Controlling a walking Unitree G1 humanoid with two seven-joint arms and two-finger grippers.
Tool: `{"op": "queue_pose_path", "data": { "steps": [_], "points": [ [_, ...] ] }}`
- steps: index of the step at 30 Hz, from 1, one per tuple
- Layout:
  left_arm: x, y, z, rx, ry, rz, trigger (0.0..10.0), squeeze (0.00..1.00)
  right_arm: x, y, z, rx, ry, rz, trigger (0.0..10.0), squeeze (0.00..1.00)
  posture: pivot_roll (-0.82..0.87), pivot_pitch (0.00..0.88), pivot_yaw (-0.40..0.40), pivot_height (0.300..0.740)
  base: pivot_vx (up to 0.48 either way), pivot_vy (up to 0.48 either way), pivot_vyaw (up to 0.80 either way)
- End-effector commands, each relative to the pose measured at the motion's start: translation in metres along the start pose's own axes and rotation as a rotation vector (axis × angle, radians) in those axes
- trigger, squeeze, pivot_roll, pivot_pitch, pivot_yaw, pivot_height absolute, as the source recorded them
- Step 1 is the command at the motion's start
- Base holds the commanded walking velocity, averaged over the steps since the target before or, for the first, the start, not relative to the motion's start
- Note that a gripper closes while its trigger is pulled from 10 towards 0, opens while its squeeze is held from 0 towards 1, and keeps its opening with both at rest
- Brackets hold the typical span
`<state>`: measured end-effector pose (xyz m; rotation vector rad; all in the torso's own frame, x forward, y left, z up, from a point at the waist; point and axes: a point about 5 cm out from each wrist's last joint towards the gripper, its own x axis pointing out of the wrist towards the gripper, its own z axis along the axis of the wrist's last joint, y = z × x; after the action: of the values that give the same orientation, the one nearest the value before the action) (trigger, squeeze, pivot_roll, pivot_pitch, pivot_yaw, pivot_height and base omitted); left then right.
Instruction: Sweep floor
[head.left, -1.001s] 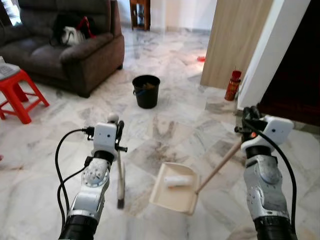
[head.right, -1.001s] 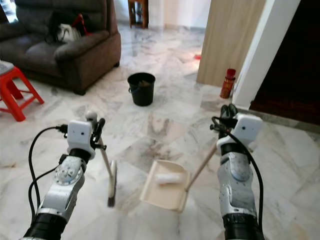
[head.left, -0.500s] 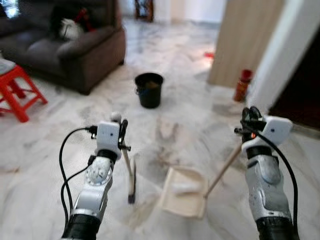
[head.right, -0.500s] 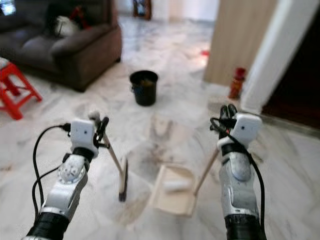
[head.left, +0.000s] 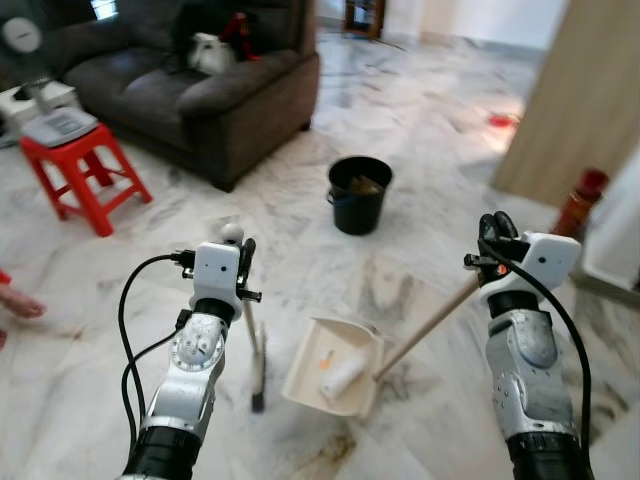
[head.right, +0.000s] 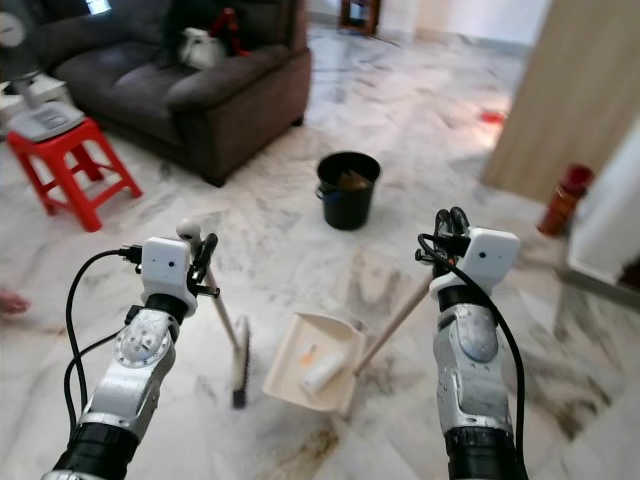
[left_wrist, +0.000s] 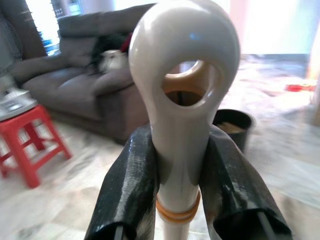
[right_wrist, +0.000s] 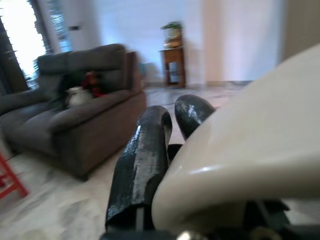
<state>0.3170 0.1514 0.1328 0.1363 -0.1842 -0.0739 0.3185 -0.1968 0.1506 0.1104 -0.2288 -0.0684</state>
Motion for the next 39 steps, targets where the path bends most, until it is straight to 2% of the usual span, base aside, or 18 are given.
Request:
{"op": "queue_pose_path", "data": {
  "steps": [1, 19, 25, 39],
  "points": [
    [0.004, 0.0078, 0.0129, 0.035, -0.056, 0.018, 10.0, 0.0, 0.0038, 0.0031, 0.0155, 0.022, -0.072, 0.012, 10.0, 0.0, -0.1, 0.0, 0.006, 0.74, 0.48, 0.0, 0.0],
    [0.0039, 0.0048, 0.0137, 0.033, -0.061, 0.003, 10.0, 0.0, 0.0053, 0.0046, 0.0169, 0.047, -0.068, 0.007, 10.0, 0.0, -0.11, 0.0, 0.014, 0.74, 0.48, 0.0, 0.0],
    [0.005, 0.0039, 0.014, 0.029, -0.063, -0.002, 10.0, 0.0, 0.0063, 0.005, 0.0177, 0.047, -0.072, 0.009, 10.0, 0.0, -0.1, 0.0, 0.014, 0.74, 0.48, 0.0, -0.75],
    [0.0058, 0.006, 0.0145, 0.036, -0.063, 0.008, 10.0, 0.0, 0.0079, 0.0057, 0.0244, 0.044, -0.104, 0.013, 10.0, 0.0, -0.1, 0.0, 0.012, 0.74, 0.48, 0.0, 0.0]
  ]
}}
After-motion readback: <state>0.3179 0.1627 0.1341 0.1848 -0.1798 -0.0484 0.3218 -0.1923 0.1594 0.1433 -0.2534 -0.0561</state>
